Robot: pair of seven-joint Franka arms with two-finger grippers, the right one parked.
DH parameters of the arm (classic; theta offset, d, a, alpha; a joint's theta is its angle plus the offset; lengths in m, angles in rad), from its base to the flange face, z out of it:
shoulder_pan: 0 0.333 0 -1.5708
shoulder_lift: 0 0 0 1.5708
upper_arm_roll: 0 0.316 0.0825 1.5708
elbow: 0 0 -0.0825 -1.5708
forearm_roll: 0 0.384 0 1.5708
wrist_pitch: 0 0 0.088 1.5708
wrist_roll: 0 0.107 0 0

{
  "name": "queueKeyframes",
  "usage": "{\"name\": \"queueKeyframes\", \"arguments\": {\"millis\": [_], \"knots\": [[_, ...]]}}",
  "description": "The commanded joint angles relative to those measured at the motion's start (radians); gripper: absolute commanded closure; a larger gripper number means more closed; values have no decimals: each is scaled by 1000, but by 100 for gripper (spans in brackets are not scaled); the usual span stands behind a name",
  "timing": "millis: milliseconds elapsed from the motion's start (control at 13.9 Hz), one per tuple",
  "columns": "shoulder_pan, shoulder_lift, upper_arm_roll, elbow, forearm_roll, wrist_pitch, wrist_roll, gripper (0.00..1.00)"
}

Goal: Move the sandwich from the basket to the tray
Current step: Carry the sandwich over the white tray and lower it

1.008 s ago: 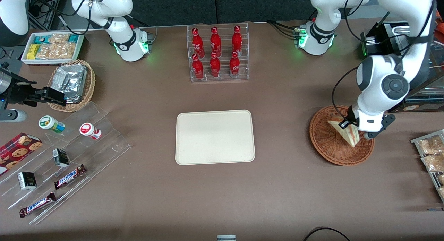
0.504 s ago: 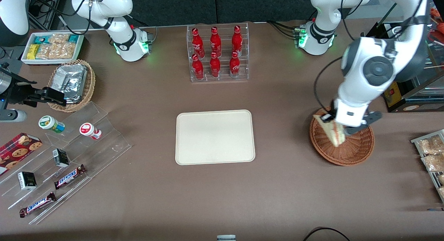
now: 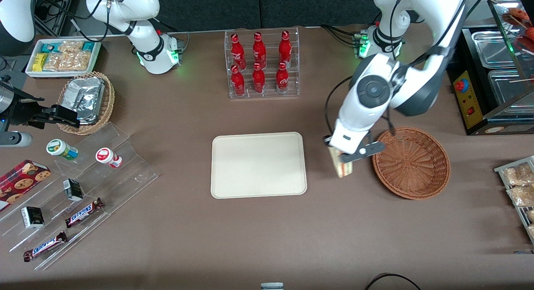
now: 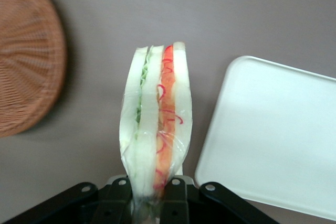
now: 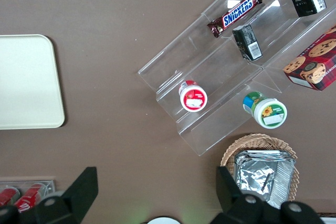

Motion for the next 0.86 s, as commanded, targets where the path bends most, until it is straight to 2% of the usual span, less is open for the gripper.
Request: {"name": "queueKeyframes", "arguments": {"millis": [0, 144, 288, 576, 792], "knots": [[-93, 96, 6, 80, 62, -1, -21, 84], [-147, 157, 6, 95, 123, 2, -30, 84], [-190, 225, 6, 155, 133, 11, -64, 84], [-267, 332, 8, 250, 206, 29, -163, 84], [-293, 374, 8, 255, 264, 80, -202, 84]]}}
